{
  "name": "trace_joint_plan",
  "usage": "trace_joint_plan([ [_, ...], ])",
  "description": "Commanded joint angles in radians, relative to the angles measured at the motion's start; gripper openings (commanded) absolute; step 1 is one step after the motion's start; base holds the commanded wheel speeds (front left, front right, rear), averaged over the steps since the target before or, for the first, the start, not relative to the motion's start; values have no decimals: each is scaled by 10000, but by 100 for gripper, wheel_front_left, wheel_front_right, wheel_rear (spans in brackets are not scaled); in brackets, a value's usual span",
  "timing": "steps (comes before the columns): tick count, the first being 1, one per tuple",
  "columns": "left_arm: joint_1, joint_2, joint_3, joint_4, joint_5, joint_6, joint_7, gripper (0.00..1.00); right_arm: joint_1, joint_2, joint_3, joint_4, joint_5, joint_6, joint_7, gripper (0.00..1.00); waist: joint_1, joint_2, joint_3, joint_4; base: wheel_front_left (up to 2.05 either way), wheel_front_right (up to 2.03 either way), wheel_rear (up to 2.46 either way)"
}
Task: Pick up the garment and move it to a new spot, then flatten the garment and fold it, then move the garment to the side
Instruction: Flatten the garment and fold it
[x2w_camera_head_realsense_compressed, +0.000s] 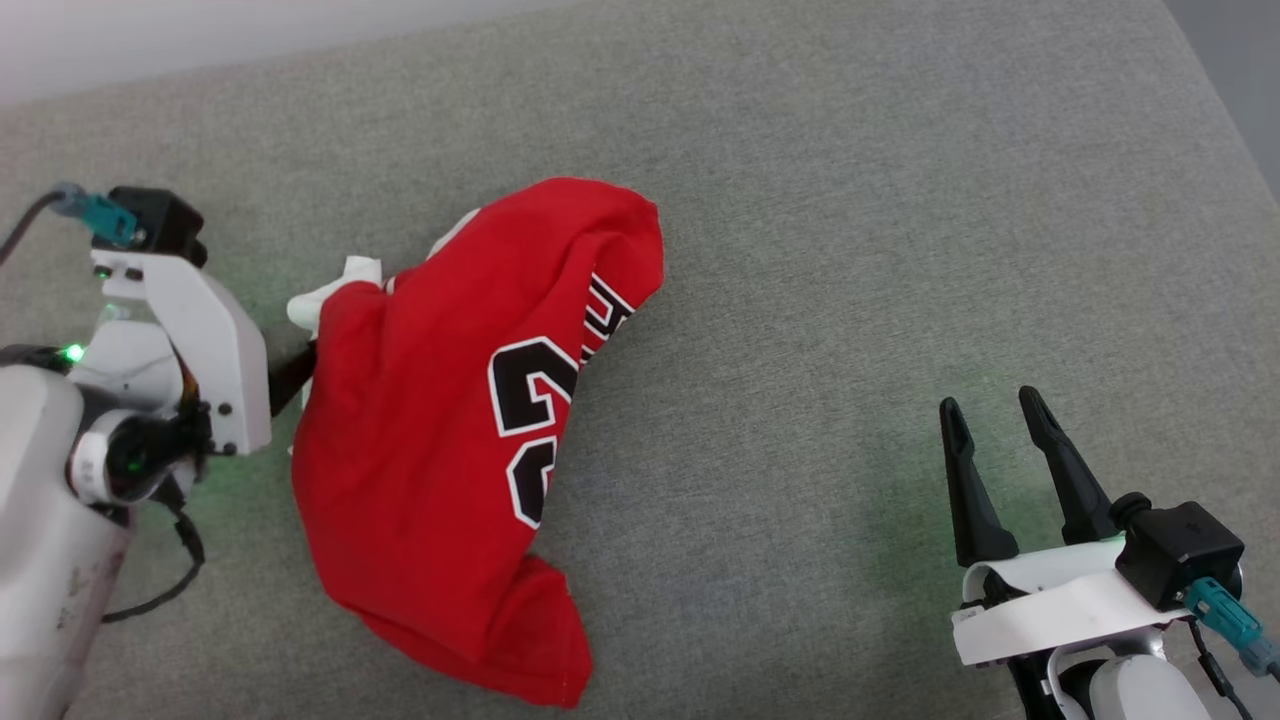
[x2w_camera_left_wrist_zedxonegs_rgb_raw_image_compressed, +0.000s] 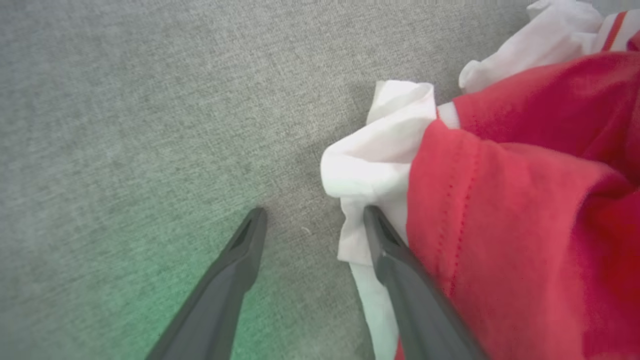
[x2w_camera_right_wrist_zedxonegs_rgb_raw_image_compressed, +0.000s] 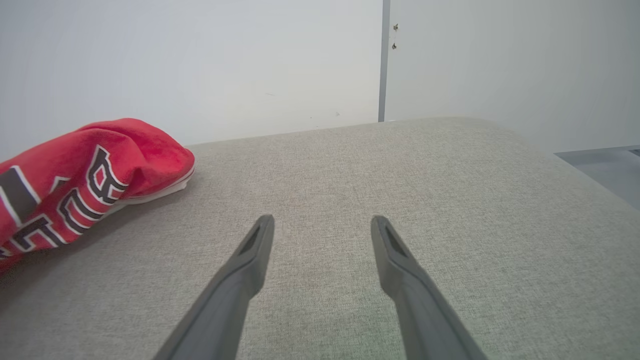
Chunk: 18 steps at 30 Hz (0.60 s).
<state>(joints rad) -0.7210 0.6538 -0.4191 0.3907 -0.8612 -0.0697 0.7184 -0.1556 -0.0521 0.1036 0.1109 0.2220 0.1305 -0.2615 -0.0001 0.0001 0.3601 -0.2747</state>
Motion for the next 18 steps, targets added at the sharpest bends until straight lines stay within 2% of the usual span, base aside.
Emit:
trace_joint_plan([
  [1, 50, -231, -139, 110, -84, 73, 169, 100, -169, 27, 15, 2, 15, 6, -50, 100, 1, -1, 30, 34, 0, 0, 0],
  [6, -19, -638, -314, 169, -336, 28, 421, 100, -208, 28, -18, 38, 4, 6, -50, 100, 1, -1, 52, 73, 0, 0, 0],
  [7, -42, -701, -340, 168, -374, -29, 440, 94, -199, 28, -16, 51, -4, 6, -51, 100, 1, -1, 51, 78, 0, 0, 0],
  [8, -76, -748, -367, 175, -380, -55, 402, 39, -203, 26, -16, 59, -12, 6, -51, 100, 1, -1, 47, 83, 0, 0, 0],
  [9, -98, -772, -421, 168, -316, -88, 354, 0, -208, 27, -13, 64, -24, 6, -51, 100, 1, -1, 43, 90, 0, 0, 0],
  [12, -174, -837, -435, 201, -364, -191, 220, 0, -230, 25, 8, 89, -34, 6, -51, 100, 1, -1, 17, 97, 0, 0, 0],
  [18, -436, -525, -410, 163, -195, -234, 180, 0, -137, 26, -128, 150, -91, 6, -51, 100, 1, -1, -141, 212, 0, 0, 0],
])
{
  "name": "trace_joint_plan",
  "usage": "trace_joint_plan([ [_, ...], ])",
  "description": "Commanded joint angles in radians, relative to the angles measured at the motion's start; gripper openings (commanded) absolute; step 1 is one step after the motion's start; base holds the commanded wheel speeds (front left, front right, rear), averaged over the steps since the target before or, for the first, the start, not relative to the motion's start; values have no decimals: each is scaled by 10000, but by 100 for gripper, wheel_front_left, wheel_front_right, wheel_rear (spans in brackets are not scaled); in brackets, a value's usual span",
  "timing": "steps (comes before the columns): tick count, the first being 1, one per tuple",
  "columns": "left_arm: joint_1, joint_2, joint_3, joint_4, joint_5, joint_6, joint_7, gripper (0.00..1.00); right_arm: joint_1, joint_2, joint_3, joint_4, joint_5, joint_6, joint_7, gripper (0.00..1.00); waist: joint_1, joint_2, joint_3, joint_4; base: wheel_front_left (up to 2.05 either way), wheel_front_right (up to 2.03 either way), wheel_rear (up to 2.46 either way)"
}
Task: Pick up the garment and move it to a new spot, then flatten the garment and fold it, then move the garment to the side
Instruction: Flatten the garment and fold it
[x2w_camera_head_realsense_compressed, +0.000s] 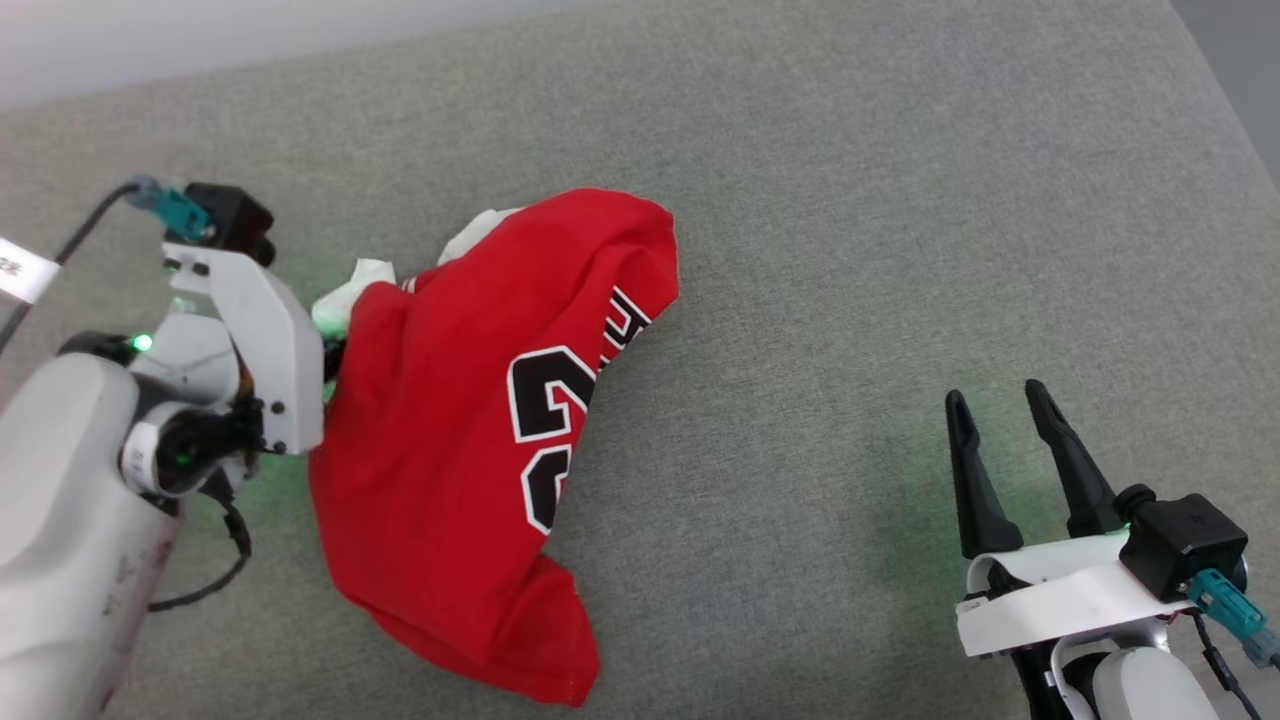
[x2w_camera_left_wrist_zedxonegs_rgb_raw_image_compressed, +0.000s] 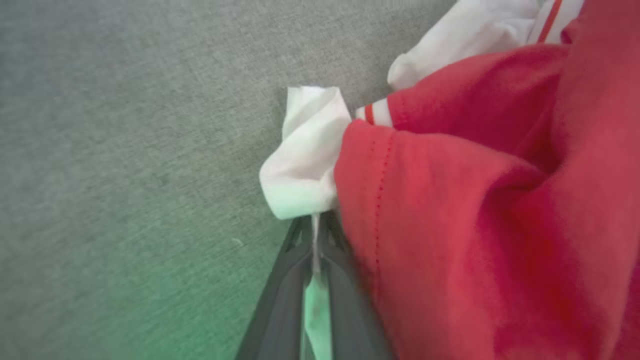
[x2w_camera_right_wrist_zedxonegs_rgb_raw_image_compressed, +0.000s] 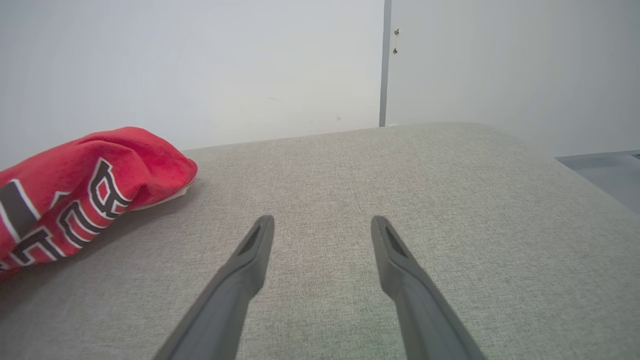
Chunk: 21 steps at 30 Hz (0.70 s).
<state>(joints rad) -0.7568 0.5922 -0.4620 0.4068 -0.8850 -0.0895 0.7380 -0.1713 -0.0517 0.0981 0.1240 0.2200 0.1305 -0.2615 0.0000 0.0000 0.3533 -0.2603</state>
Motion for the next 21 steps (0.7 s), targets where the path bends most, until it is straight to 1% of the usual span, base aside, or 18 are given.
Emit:
trace_joint_plan([
  [1, -122, 125, 52, -46, 50, -44, -65, 0, 64, 22, -105, 33, -93, 6, -51, 100, 0, 0, -121, 112, 0, 0, 0],
  [4, -184, 286, 154, -236, 53, 37, -98, 0, 190, 22, -166, 74, -141, 6, -51, 100, 0, 0, -296, 264, 0, 0, 0],
  [7, -175, 604, 186, -486, 216, 102, -122, 0, 230, 24, -156, 114, -164, 6, -51, 100, 0, 0, -503, 476, 0, 0, 0],
  [15, 251, 1218, 459, -1255, 121, 414, 74, 0, 434, 19, -188, 208, -278, 6, -51, 100, 0, 0, -1041, 1122, 0, 0, 0],
  [19, 733, 1573, 650, -1840, -15, 712, 185, 0, 600, 16, -249, 253, -338, 6, -51, 100, 0, 0, -1318, 1542, 0, 0, 0],
  [20, 883, 1672, 705, -2018, -48, 819, 228, 0, 633, 20, -254, 254, -356, 6, -51, 100, 0, 0, -1386, 1644, 0, 0, 0],
  [21, 1220, 1874, 826, -2323, -149, 1028, 313, 0, 633, 14, -282, 276, -383, 6, -51, 100, 0, 0, -1506, 1834, 0, 0, 0],
])
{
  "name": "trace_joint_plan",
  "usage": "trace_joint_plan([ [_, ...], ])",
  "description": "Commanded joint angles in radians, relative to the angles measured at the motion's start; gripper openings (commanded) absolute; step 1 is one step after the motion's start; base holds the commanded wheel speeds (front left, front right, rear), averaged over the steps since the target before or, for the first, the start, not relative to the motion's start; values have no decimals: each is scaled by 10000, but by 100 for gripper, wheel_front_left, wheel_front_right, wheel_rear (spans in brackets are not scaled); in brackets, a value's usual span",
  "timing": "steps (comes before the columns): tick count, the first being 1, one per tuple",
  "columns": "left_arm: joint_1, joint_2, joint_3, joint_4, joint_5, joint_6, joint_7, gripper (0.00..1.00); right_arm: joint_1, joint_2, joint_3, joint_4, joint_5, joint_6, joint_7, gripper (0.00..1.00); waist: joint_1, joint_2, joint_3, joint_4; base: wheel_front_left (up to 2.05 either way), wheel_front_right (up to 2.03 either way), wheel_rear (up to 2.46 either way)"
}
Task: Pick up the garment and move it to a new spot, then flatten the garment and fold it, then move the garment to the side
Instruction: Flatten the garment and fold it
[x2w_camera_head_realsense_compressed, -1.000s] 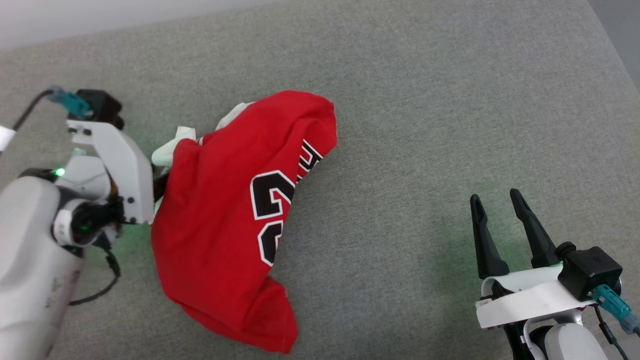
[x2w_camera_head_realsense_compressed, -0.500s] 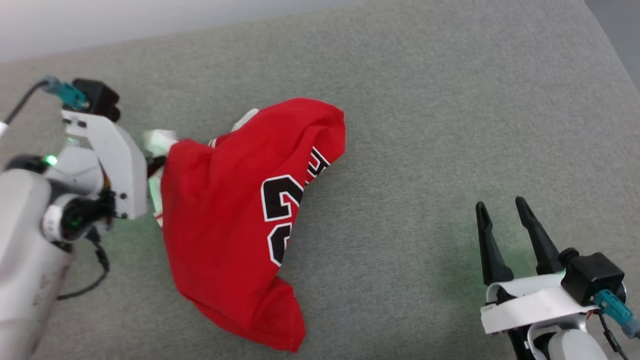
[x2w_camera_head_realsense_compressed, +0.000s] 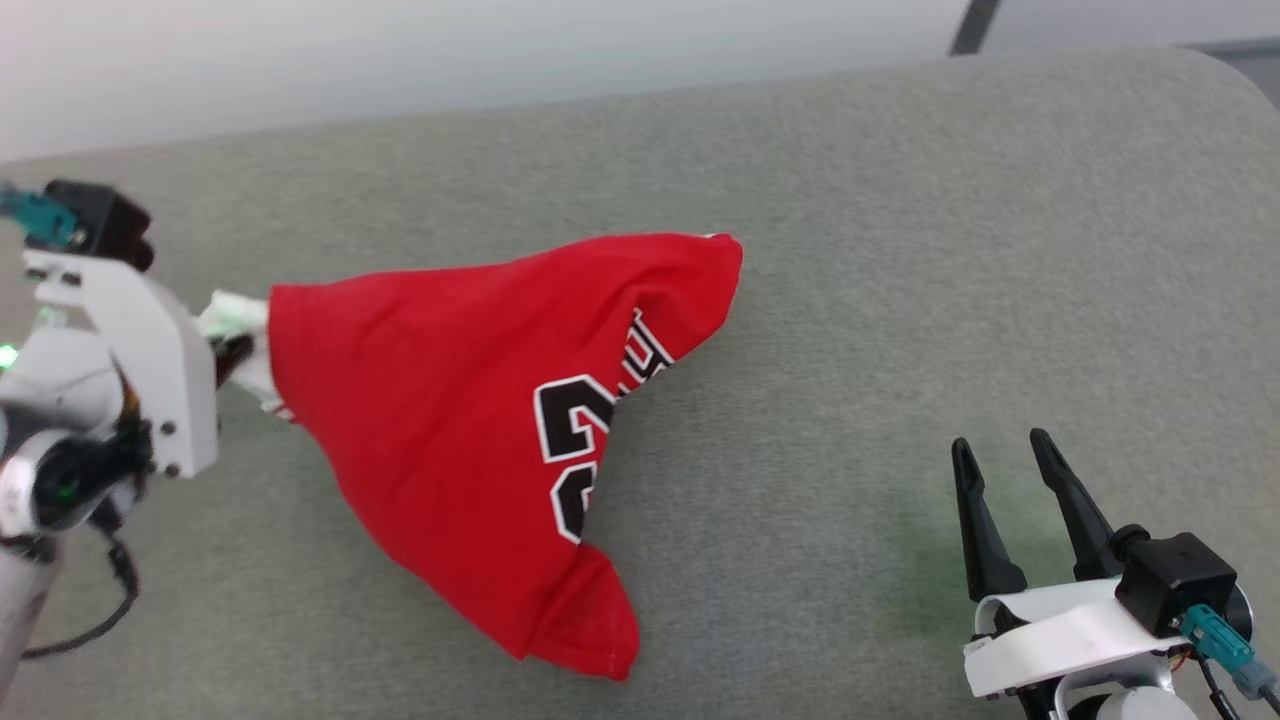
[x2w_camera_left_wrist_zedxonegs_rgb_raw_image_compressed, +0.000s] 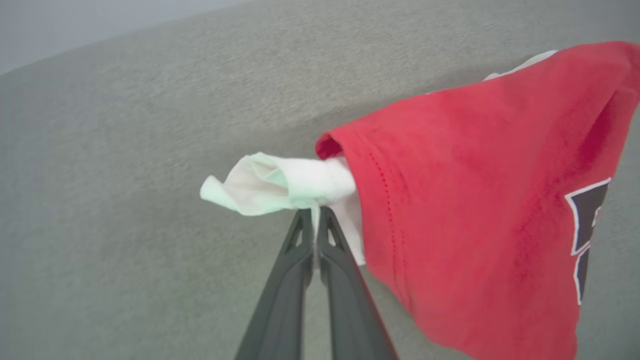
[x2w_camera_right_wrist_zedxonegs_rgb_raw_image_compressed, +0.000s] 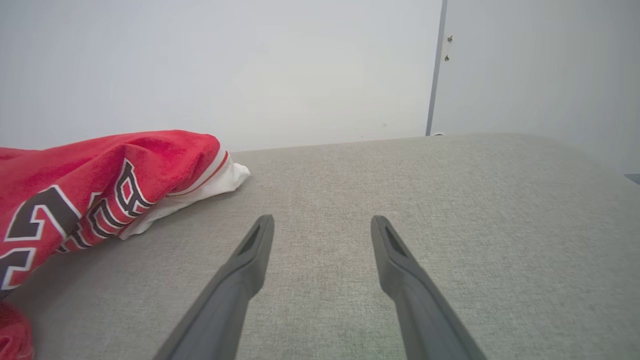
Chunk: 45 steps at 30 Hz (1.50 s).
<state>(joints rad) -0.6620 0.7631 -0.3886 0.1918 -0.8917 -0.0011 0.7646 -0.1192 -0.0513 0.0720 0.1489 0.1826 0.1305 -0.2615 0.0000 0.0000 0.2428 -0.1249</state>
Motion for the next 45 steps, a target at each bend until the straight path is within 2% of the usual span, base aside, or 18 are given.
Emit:
trace_joint_plan([
  [1, 436, 285, 173, -312, -118, 245, 34, 0, 112, 7, -27, 31, -30, 6, -51, 100, 0, 0, -450, 563, 0, 0, 0],
  [7, 1701, 911, 638, -929, -471, 866, 143, 0, 275, 10, -29, 85, -67, 6, -51, 100, 0, 0, -707, 900, 0, 0, 0],
  [13, 3021, 1280, 962, -1284, -777, 1285, -1, 0, 297, 9, -37, 103, -52, 6, -51, 100, 0, 0, -780, 969, 0, 0, 0],
  [19, 4267, 1054, 1059, -1427, -1118, 1579, -317, 0, 284, 12, -31, 131, 26, 6, -51, 100, 0, 0, -811, 992, 0, 0, 0],
  [26, 4706, 658, 857, -1038, -1148, 1472, -628, 0, 319, 13, 88, 274, 85, 6, -51, 100, 0, 0, -983, 1003, 0, 0, 0],
  [27, 4684, 621, 840, -991, -1161, 1456, -645, 2, 335, 13, 96, 295, 85, 6, -51, 100, 0, 0, -1040, 1012, 0, 0, 0],
  [28, 4641, 632, 841, -965, -1120, 1456, -682, 27, 362, 8, 109, 311, 89, 6, -51, 100, 0, 0, -1100, 1022, 0, 0, 0],
  [29, 4601, 647, 867, -945, -1103, 1483, -719, 68, 391, -1, 124, 333, 89, 6, -51, 100, 0, 0, -1174, 1032, 0, 0, 0],
  [30, 4562, 672, 877, -949, -1072, 1495, -734, 95, 431, -15, 124, 350, 91, 6, -51, 100, 0, 0, -1247, 1053, 0, 0, 0],
  [31, 4529, 699, 922, -965, -1046, 1503, -804, 100, 454, -27, 152, 374, 91, 6, -51, 100, 0, 0, -1328, 1060, 0, 0, 0],
  [39, 4863, 642, 1202, -1467, -832, 1433, -1750, 100, 783, -134, 250, 566, 127, 6, -51, 100, 0, 0, -2251, 1331, 0, 0, 0],
  [45, 5279, 241, 1246, -2059, -211, 1119, -3479, 100, 912, -249, 456, 623, 249, 6, 91, 100, 0, 0, -2768, 1648, 0, 0, 0],
])
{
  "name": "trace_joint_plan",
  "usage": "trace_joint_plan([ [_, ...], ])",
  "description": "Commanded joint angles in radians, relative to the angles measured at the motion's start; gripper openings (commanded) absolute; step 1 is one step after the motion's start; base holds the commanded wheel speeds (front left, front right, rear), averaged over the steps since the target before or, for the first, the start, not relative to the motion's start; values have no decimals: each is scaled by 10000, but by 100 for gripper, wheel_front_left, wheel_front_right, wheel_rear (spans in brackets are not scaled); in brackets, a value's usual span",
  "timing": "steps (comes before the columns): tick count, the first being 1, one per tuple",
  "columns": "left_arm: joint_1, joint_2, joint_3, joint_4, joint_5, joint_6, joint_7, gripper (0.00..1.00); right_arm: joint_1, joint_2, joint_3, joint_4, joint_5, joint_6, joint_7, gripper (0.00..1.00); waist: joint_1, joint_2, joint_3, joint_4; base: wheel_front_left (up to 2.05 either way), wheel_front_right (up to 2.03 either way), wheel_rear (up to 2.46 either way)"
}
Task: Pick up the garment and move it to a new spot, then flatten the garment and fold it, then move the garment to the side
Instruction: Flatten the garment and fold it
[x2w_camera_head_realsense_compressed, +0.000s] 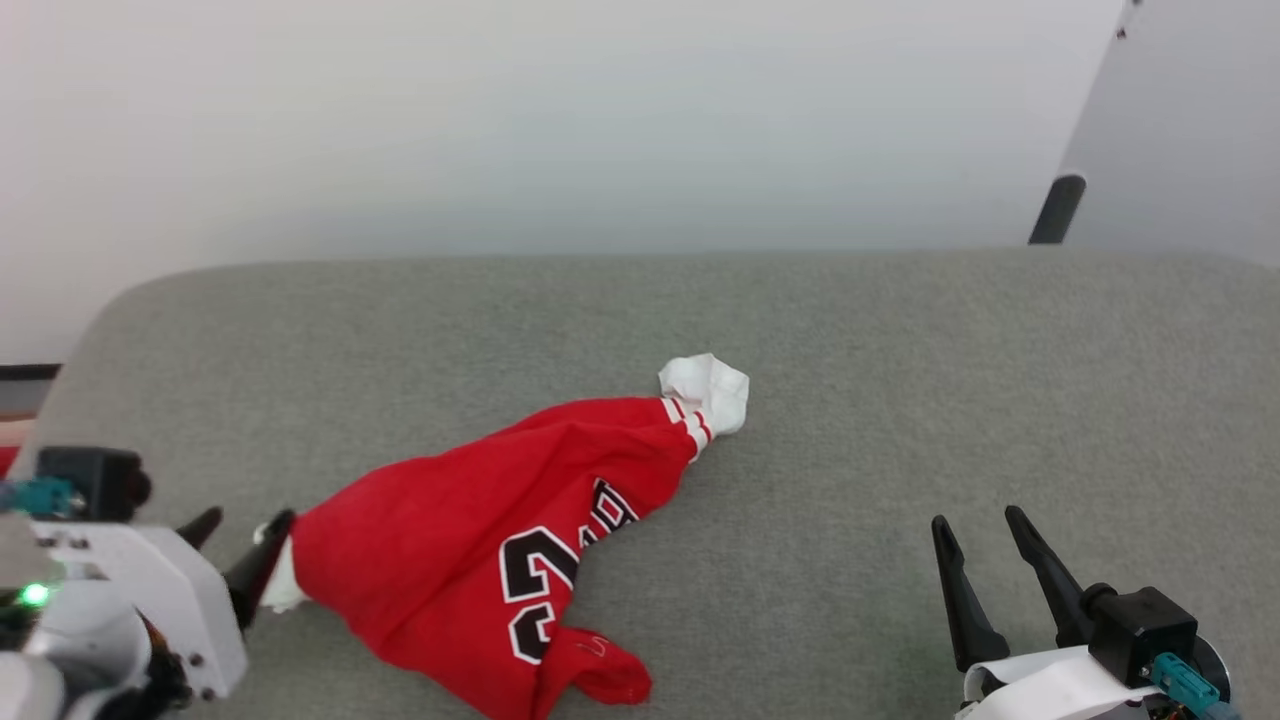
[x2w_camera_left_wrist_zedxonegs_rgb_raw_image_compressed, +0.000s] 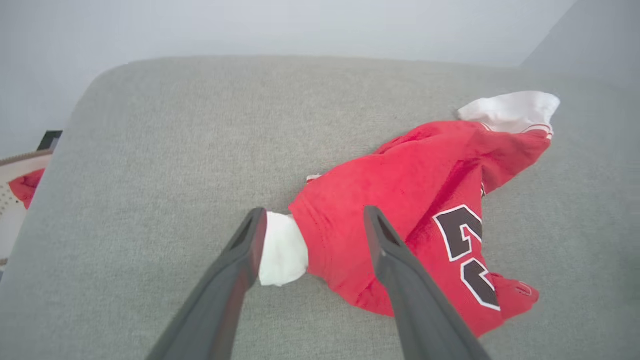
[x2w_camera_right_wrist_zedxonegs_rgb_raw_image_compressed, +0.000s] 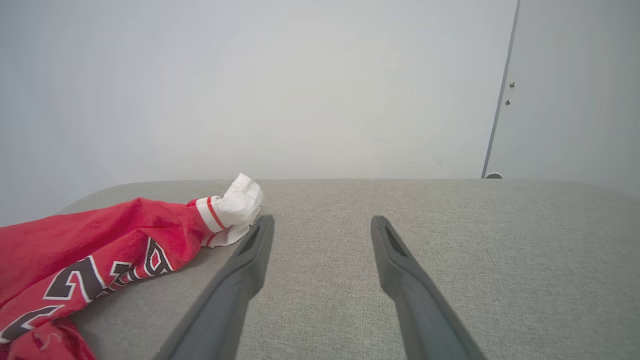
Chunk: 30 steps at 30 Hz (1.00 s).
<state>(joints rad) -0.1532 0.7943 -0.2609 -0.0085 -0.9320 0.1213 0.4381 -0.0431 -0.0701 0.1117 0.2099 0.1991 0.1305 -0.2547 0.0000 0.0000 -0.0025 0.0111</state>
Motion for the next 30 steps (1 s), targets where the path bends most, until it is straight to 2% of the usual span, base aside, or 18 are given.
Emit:
trace_joint_plan([
  [1, 247, -133, -62, -106, 335, -197, -564, 100, 142, -83, 97, 12, 103, 6, 64, 100, 0, 0, -374, 359, 0, 0, 0],
  [9, 766, -1003, -207, -190, 1384, -430, -3259, 100, -98, -349, 275, -84, 509, 6, 697, 100, 0, 0, -615, 1050, 0, 0, 0],
  [16, 977, -1787, -383, 35, 2160, -318, -5187, 100, -758, -726, 478, 147, 862, 6, 2001, 100, 0, 0, -462, 1685, 0, 0, 0],
  [30, 221, -3292, -1163, 815, 2773, -734, -6722, 100, -3235, -1731, 425, 920, 1434, 6, 5134, 100, 0, 0, 965, 3274, 0, 0, 0],
])
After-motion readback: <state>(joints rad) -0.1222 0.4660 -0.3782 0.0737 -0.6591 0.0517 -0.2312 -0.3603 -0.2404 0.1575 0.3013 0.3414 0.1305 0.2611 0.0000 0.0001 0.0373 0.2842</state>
